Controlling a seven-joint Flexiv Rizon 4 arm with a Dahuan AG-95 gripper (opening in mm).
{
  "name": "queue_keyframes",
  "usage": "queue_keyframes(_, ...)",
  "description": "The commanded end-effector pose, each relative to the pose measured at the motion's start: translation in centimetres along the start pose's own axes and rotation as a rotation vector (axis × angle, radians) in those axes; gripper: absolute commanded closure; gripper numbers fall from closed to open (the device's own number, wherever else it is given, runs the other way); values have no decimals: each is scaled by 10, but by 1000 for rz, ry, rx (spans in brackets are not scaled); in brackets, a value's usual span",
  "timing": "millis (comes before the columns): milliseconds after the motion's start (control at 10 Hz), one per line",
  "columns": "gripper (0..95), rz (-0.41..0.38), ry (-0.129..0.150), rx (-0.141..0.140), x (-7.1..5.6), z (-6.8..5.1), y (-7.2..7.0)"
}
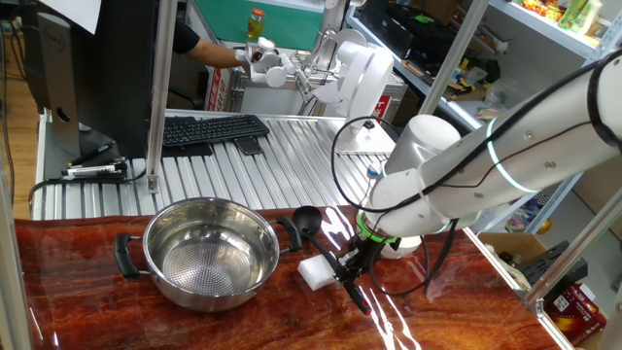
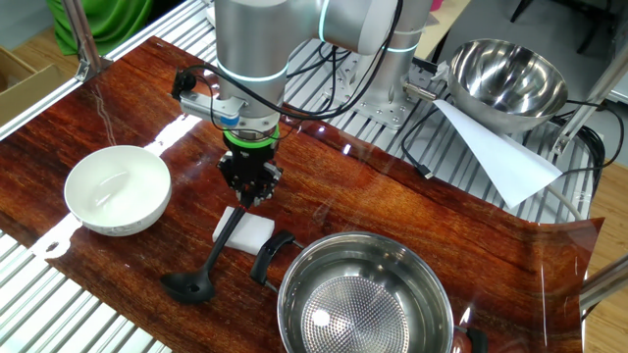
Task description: Scoop water with a large spoon from one bowl to another
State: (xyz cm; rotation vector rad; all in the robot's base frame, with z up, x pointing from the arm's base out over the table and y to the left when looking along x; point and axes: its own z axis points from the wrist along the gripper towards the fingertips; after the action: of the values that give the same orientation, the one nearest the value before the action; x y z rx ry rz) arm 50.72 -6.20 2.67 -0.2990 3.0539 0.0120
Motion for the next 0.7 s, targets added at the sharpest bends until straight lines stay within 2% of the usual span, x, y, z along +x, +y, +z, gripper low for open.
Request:
queue_keyframes(100,950,-6,-5,1,0,-1,0)
queue_keyframes(700,950,6,-20,-13,-1,-3,1)
